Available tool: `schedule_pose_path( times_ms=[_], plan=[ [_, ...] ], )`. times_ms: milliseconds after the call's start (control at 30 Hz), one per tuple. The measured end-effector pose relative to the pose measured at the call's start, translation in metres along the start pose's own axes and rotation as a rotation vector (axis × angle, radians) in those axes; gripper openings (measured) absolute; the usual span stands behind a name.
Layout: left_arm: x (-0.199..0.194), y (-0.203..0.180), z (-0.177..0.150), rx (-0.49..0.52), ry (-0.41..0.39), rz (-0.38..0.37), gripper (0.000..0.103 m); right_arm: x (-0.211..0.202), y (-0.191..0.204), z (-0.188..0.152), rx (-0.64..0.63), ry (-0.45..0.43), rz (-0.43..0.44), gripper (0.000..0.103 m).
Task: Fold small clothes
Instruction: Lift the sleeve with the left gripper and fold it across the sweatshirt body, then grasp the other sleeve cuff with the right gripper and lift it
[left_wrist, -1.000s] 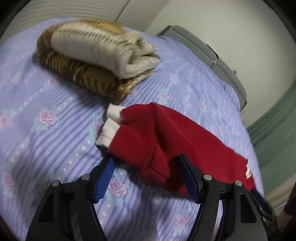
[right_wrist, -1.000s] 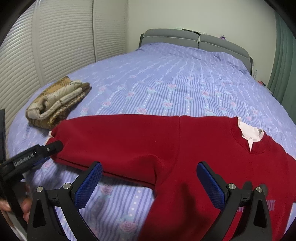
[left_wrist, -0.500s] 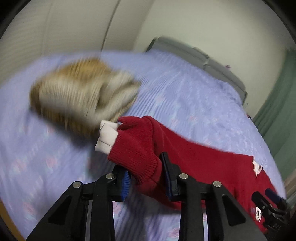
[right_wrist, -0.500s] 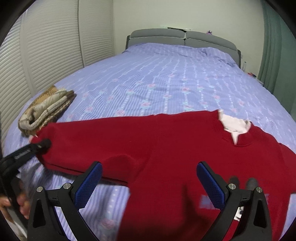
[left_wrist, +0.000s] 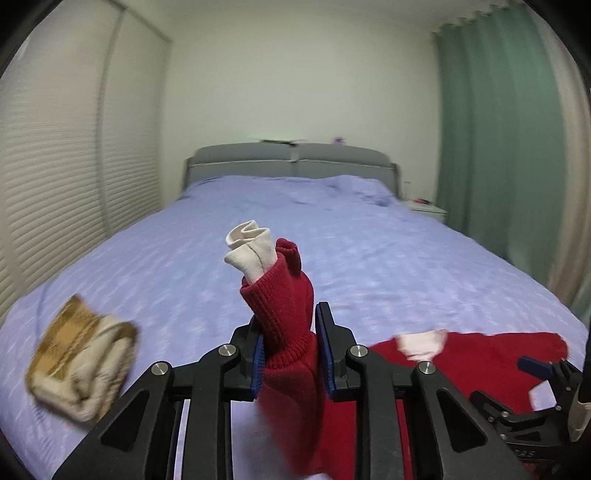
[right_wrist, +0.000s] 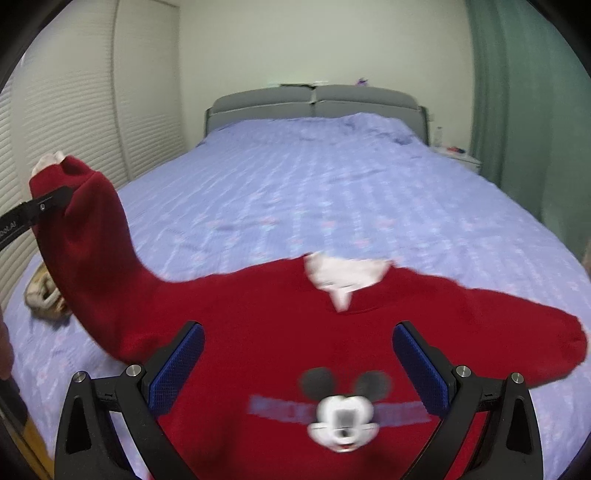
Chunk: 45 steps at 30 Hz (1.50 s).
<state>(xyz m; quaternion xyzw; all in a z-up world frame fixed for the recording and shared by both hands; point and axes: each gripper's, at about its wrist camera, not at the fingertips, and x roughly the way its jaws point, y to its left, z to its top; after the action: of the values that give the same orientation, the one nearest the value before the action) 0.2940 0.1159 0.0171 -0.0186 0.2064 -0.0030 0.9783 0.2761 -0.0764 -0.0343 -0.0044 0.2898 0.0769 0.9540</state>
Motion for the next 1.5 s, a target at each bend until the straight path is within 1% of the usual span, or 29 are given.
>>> schedule_pose_path(
  times_ms=[100,167,233,300,333,433,533,600,667,700,733,767,800,833,900,933,1000,1067,1100,1167,1200,1233,1267,1300,1367,1433,1500],
  plan=[
    [0.015,-0.045,0.005,0.024,0.014,-0.075,0.025,-0.007,-0.032,0.002,0.029,-0.020,-0.046,0.102],
    [0.025,-0.077,0.004,0.040,0.040,-0.123,0.025,-0.011,-0.053,0.002,0.053,-0.027,-0.074,0.102],
    [0.042,-0.108,-0.003,0.063,0.077,-0.147,0.025,-0.014,-0.076,0.000,0.084,-0.028,-0.101,0.102],
    [0.058,-0.133,-0.013,0.085,0.115,-0.155,0.025,-0.015,-0.097,-0.004,0.116,-0.026,-0.117,0.102],
    [0.069,-0.149,-0.022,0.107,0.147,-0.155,0.025,-0.015,-0.110,-0.007,0.137,-0.022,-0.129,0.102],
    [0.096,-0.174,-0.048,0.138,0.238,-0.144,0.024,-0.015,-0.132,-0.014,0.165,-0.012,-0.158,0.102],
    [0.113,-0.190,-0.070,0.164,0.300,-0.134,0.024,-0.014,-0.150,-0.023,0.183,0.002,-0.182,0.102],
    [0.119,-0.194,-0.079,0.166,0.321,-0.129,0.024,-0.016,-0.160,-0.029,0.194,0.009,-0.193,0.102],
    [0.120,-0.199,-0.086,0.163,0.332,-0.148,0.024,-0.016,-0.168,-0.035,0.206,0.017,-0.205,0.102],
    [0.122,-0.201,-0.087,0.156,0.341,-0.167,0.027,-0.017,-0.172,-0.038,0.213,0.020,-0.211,0.102],
    [0.123,-0.203,-0.089,0.143,0.352,-0.187,0.036,-0.017,-0.177,-0.041,0.223,0.021,-0.216,0.102],
    [0.122,-0.204,-0.089,0.126,0.356,-0.214,0.043,-0.018,-0.179,-0.042,0.228,0.021,-0.217,0.102],
    [0.121,-0.203,-0.088,0.104,0.360,-0.246,0.059,-0.018,-0.182,-0.043,0.236,0.023,-0.218,0.102],
    [0.118,-0.203,-0.088,0.080,0.368,-0.280,0.064,-0.020,-0.186,-0.045,0.245,0.024,-0.221,0.102],
    [0.108,-0.202,-0.084,0.046,0.368,-0.343,0.066,-0.023,-0.190,-0.047,0.255,0.024,-0.222,0.102],
    [0.102,-0.203,-0.080,0.046,0.359,-0.356,0.070,-0.025,-0.193,-0.049,0.260,0.023,-0.223,0.102],
    [0.084,-0.206,-0.072,0.071,0.320,-0.345,0.071,-0.027,-0.197,-0.050,0.268,0.020,-0.223,0.102],
    [0.070,-0.208,-0.067,0.098,0.302,-0.309,0.073,-0.030,-0.203,-0.051,0.282,0.012,-0.230,0.102],
    [0.067,-0.211,-0.063,0.118,0.299,-0.273,0.075,-0.032,-0.207,-0.051,0.291,0.009,-0.234,0.102],
    [0.067,-0.222,-0.053,0.183,0.287,-0.194,0.076,-0.034,-0.217,-0.054,0.319,0.000,-0.252,0.102],
    [0.064,-0.228,-0.050,0.207,0.278,-0.176,0.077,-0.034,-0.221,-0.054,0.332,-0.001,-0.257,0.102],
    [0.062,-0.236,-0.046,0.230,0.269,-0.160,0.083,-0.035,-0.228,-0.056,0.345,0.002,-0.264,0.102],
    [0.060,-0.244,-0.043,0.241,0.261,-0.158,0.085,-0.037,-0.236,-0.058,0.360,-0.004,-0.280,0.102],
    [0.058,-0.251,-0.041,0.248,0.250,-0.163,0.088,-0.038,-0.242,-0.060,0.371,-0.010,-0.295,0.102],
    [0.056,-0.271,-0.038,0.265,0.234,-0.191,0.089,-0.046,-0.262,-0.066,0.421,-0.034,-0.337,0.102],
    [0.061,-0.292,-0.037,0.269,0.243,-0.232,0.090,-0.053,-0.283,-0.072,0.478,-0.062,-0.367,0.102],
    [0.066,-0.309,-0.038,0.260,0.256,-0.254,0.091,-0.058,-0.305,-0.076,0.526,-0.086,-0.394,0.102]
  ],
)
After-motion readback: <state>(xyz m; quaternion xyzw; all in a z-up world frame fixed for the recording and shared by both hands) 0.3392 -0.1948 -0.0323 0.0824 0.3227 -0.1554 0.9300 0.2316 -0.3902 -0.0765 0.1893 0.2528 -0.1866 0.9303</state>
